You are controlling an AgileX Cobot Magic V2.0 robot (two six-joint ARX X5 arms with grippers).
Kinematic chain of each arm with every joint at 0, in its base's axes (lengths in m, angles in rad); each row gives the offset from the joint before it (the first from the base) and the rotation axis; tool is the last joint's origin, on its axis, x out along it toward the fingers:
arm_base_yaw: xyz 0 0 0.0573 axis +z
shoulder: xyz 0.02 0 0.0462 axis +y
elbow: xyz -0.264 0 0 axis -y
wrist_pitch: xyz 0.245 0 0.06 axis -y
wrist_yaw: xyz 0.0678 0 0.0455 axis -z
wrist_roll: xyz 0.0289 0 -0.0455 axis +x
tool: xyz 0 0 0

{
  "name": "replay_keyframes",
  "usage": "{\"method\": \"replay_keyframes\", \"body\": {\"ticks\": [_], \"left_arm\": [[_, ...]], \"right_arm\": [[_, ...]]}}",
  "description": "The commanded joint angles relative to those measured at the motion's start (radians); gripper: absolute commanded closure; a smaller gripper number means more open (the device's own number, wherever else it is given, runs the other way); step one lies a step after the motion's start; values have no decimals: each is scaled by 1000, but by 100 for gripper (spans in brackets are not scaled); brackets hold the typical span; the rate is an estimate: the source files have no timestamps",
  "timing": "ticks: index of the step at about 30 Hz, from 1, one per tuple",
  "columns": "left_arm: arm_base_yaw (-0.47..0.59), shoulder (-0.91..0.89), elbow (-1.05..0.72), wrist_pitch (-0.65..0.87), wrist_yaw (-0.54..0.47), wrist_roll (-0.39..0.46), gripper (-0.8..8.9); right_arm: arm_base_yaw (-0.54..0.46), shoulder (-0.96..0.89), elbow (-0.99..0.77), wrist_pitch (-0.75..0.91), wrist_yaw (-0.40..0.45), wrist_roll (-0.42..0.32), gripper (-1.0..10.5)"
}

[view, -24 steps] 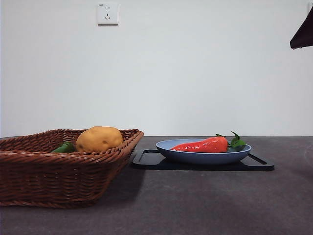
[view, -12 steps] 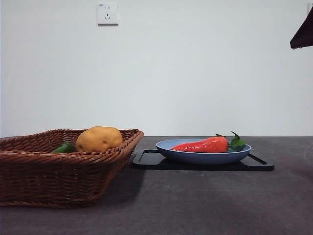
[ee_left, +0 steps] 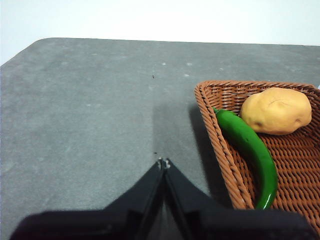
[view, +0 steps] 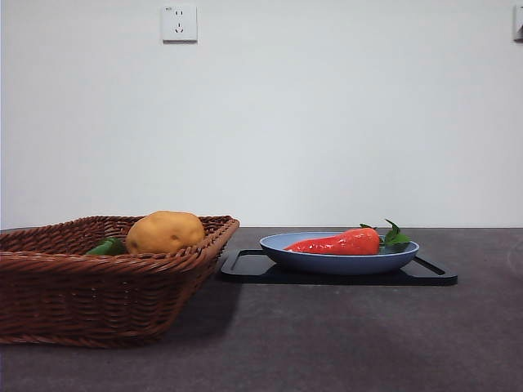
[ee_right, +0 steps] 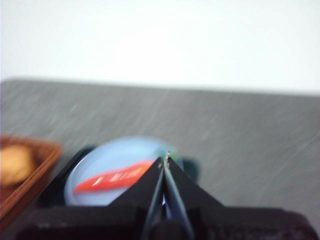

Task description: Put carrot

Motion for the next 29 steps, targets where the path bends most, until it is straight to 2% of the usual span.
{"method": "replay_keyframes", "body": {"ticks": [1, 7, 11, 16, 19, 21, 24, 29], "left_arm": [[1, -3, -10, 6, -2, -7, 805], [1, -3, -10, 6, -2, -7, 805], [1, -3, -10, 6, -2, -7, 805], [1, -3, -10, 6, -2, -7, 805], [1, -3, -10, 6, -2, -7, 805], [1, -3, -10, 6, -2, -7, 805], [1, -3, -10, 6, -2, -6, 805], [1, -3, -10, 6, -2, -7, 805]], "right_arm": [[-72, -73, -10, 4, -35, -74, 936], [-276, -235, -145, 7, -235, -67, 936], [-357, -312, -258, 7, -307, -60, 936], [-384, -376, -369, 7, -314, -15, 936], [-384, -396, -401, 7, -314, -14, 936], [-383, -405, -413, 6, -314, -6, 936], [-384, -410, -415, 0, -314, 45, 936], [-383, -410, -415, 0, -311, 50, 936]]}}
